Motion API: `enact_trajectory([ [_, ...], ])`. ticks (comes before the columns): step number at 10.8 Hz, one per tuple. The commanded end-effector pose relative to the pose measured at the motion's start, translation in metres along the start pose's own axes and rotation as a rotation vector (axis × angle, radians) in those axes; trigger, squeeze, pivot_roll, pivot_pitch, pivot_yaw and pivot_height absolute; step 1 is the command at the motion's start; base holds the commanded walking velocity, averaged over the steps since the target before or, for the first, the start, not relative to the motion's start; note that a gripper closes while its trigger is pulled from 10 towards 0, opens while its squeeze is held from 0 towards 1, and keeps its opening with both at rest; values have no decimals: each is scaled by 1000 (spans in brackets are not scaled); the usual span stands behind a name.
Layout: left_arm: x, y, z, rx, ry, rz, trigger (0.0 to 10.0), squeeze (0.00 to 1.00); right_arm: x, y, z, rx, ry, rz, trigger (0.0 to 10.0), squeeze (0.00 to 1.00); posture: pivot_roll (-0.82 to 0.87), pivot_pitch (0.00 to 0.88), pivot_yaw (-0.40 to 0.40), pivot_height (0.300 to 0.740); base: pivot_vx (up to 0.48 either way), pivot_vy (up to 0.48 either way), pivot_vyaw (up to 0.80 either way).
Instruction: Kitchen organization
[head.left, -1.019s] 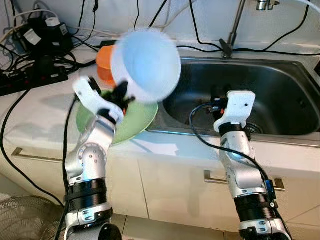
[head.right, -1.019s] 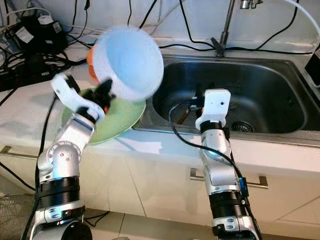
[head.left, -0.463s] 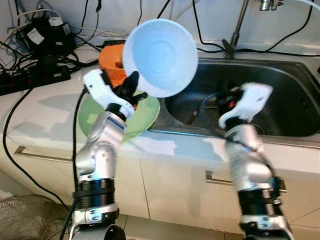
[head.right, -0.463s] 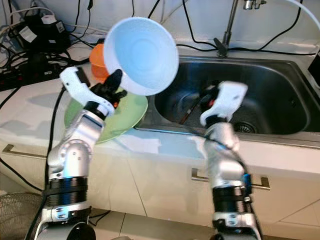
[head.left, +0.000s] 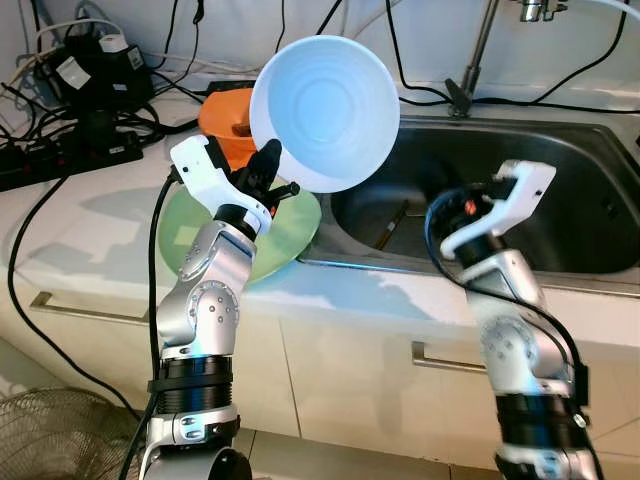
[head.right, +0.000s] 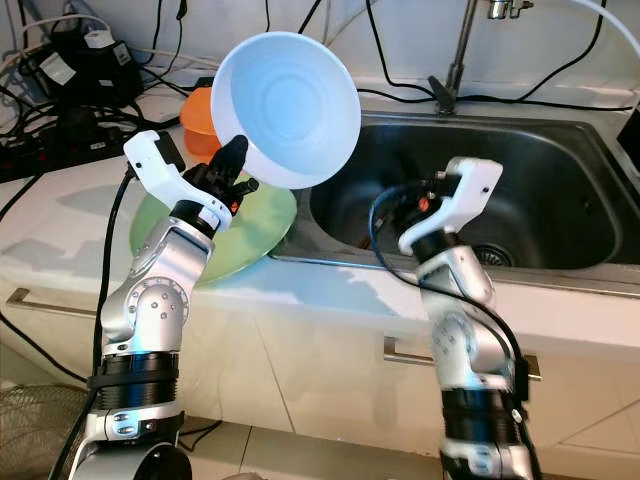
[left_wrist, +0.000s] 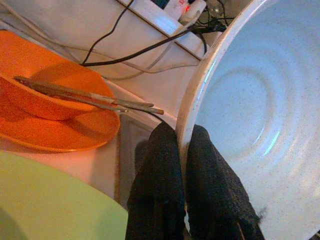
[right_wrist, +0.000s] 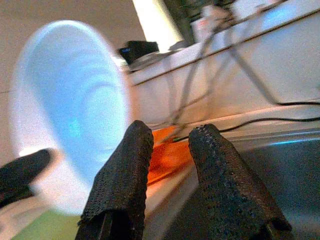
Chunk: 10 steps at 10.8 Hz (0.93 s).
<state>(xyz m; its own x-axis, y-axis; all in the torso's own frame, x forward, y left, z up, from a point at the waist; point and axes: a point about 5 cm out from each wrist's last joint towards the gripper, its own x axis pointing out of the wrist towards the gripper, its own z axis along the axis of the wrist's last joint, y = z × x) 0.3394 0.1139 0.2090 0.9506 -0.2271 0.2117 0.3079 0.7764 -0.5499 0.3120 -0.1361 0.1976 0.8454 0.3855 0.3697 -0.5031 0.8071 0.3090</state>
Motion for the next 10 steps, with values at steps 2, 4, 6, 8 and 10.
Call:
enact_trajectory([
  [2,5,-10,6,18,-26,-39,10000,0,-1,8,1,22,5,55,10000,0,2,0,83,740,0,0,0],
  [4,4,-10,5,21,-17,-45,10000,0,-1,11,0,42,7,70,10000,0,5,0,83,740,0,0,0],
  [6,2,-12,0,28,10,-66,10000,0,-2,13,-2,52,17,73,10000,0,8,0,81,740,0,0,0],
  [8,2,-15,-3,25,27,-88,10000,0,-2,13,-4,54,22,70,10000,0,9,0,80,740,0,0,0],
  [10,1,-17,-6,27,41,-106,10000,0,-1,14,-6,58,32,68,10000,0,11,0,77,740,0,0,0],
])
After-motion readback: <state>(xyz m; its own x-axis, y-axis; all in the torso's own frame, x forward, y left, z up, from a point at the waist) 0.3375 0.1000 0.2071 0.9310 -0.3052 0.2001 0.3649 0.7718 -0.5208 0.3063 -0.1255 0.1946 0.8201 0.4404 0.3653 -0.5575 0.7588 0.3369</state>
